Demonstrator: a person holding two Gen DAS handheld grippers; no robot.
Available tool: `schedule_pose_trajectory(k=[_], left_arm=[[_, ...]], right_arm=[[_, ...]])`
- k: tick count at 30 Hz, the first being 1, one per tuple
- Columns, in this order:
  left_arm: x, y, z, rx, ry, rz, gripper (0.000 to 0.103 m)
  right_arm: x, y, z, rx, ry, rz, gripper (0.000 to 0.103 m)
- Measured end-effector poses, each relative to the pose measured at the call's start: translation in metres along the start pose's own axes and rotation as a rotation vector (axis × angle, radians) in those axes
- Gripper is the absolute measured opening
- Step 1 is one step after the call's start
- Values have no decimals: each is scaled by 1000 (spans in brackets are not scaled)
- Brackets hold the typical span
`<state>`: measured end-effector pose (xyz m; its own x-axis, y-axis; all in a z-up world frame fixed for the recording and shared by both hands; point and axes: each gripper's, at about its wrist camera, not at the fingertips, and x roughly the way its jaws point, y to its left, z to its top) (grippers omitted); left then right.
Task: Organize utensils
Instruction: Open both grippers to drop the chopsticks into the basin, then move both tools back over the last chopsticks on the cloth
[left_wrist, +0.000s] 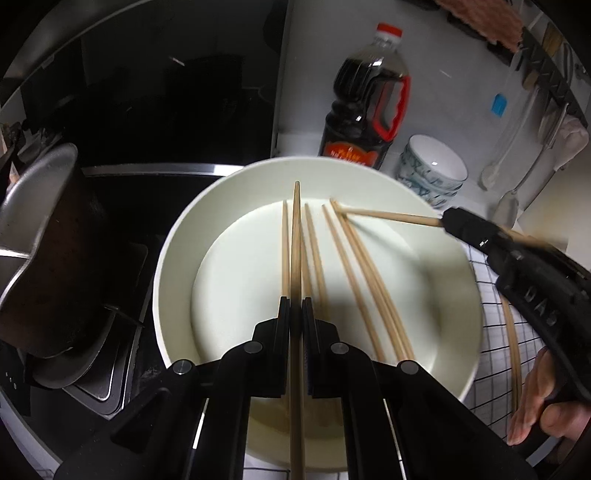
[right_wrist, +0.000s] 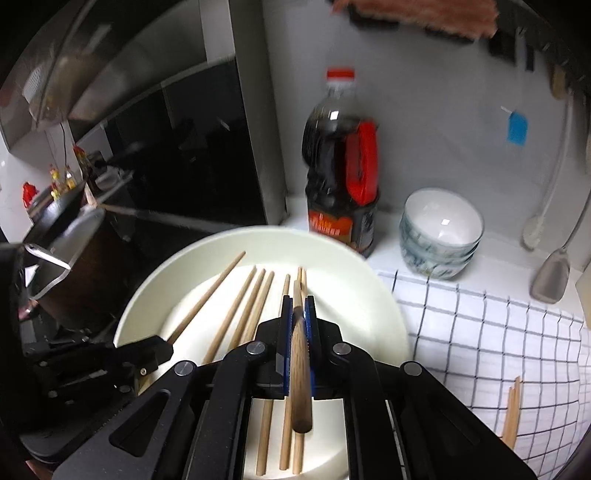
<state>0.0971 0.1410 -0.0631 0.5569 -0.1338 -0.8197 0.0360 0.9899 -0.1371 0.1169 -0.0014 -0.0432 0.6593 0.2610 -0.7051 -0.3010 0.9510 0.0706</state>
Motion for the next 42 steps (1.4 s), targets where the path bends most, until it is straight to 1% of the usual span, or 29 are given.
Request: schedule_pose_trajectory(k=[3, 8, 11, 13, 14, 15, 16, 17, 18, 20, 23, 25, 29, 32, 34, 35, 36, 38, 42], left_arm=[[11, 2, -1, 2, 24, -6, 7], [26, 6, -2, 2, 64, -23, 7], [33, 10, -2, -15, 97, -33, 8], [34, 11, -1, -18, 105, -30, 8], [33, 11, -1, -20, 104, -26, 9], [32, 12, -1, -21, 102, -23, 17], [31, 12, 0, -23, 97, -18, 25], [27, 13, 0, -30, 84, -5, 45], [24, 15, 1, -37, 69, 7, 62], [17, 17, 2, -44, 39, 24, 64], [8, 21, 3, -52, 23, 43, 64], [3, 24, 3, -63, 16, 52, 66], [-6, 27, 0, -81, 7, 69, 72], [-12, 26, -3, -88, 2, 73, 74], [-17, 25, -5, -93, -1, 75, 75], [-19, 24, -6, -96, -2, 76, 77], [-21, 23, -6, -100, -4, 80, 82], [-28, 20, -9, -111, -15, 82, 85], [-35, 12, -14, -109, -19, 89, 86]], right_arm=[[17, 5, -7, -5, 60, 7, 6], [39, 2, -17, 42, 161, 29, 6], [46, 2, -19, 52, 194, 31, 6], [51, 1, -21, 58, 223, 34, 6], [52, 0, -22, 59, 230, 33, 8], [51, -1, -23, 65, 230, 40, 12], [49, -1, -23, 69, 224, 46, 22], [47, 0, -23, 64, 215, 42, 27], [44, 0, -23, 57, 207, 36, 29], [40, 0, -23, 50, 198, 26, 32], [35, -3, -22, 58, 192, 21, 38], [32, -4, -22, 58, 190, 18, 39], [25, -6, -22, 56, 183, 21, 45], [19, -6, -21, 56, 177, 24, 49], [13, -7, -21, 60, 171, 29, 50], [10, -7, -22, 62, 167, 34, 51], [7, -7, -22, 64, 164, 36, 52], [1, -8, -24, 68, 156, 42, 54], [-14, -15, -30, 76, 145, 34, 55]])
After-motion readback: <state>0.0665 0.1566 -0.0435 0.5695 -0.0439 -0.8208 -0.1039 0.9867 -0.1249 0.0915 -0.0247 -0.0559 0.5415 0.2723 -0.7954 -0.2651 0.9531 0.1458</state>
